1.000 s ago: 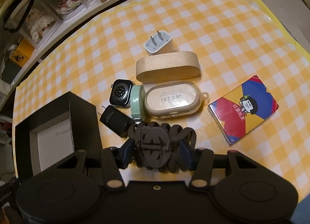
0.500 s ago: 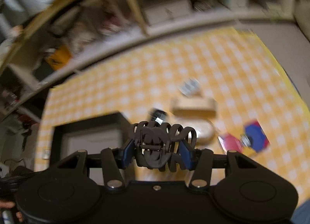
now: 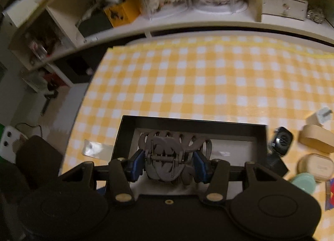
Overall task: Organize rigid objects
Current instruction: 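Carry the hair clip with the right tool into the black tray and release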
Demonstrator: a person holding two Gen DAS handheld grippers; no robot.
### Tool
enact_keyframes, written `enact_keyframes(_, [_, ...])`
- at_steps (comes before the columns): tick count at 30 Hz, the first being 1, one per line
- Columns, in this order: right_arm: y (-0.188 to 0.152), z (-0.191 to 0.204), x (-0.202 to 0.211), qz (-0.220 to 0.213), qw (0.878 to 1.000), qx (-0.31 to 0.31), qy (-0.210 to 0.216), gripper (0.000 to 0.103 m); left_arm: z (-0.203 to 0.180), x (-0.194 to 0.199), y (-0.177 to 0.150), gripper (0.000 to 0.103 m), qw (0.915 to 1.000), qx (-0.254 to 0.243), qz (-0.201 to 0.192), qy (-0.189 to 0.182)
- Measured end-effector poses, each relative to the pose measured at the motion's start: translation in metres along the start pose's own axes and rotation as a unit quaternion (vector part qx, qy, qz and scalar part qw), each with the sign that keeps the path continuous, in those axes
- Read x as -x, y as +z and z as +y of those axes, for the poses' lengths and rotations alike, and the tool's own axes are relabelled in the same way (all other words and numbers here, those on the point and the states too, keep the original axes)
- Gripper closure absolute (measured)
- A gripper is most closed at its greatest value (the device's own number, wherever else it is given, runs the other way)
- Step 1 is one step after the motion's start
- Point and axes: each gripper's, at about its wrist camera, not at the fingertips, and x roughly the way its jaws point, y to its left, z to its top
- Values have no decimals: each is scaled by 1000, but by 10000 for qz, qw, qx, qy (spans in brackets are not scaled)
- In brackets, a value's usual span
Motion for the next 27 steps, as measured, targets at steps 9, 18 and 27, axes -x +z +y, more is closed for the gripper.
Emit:
enact_keyframes(9, [8,26,-33,145,9995,253,-143,51,5,-1,-1,92,9998,-1,-104,-146])
enact_keyframes(18, [6,23,-43,168,9997,134,-82,50,3,-1,-1,92,9998,-67,-141,-122])
enact_keyframes(27, [8,7,-14,33,10000,-36,-6,38,2,-1,0,92,9998,-66,-130,-98])
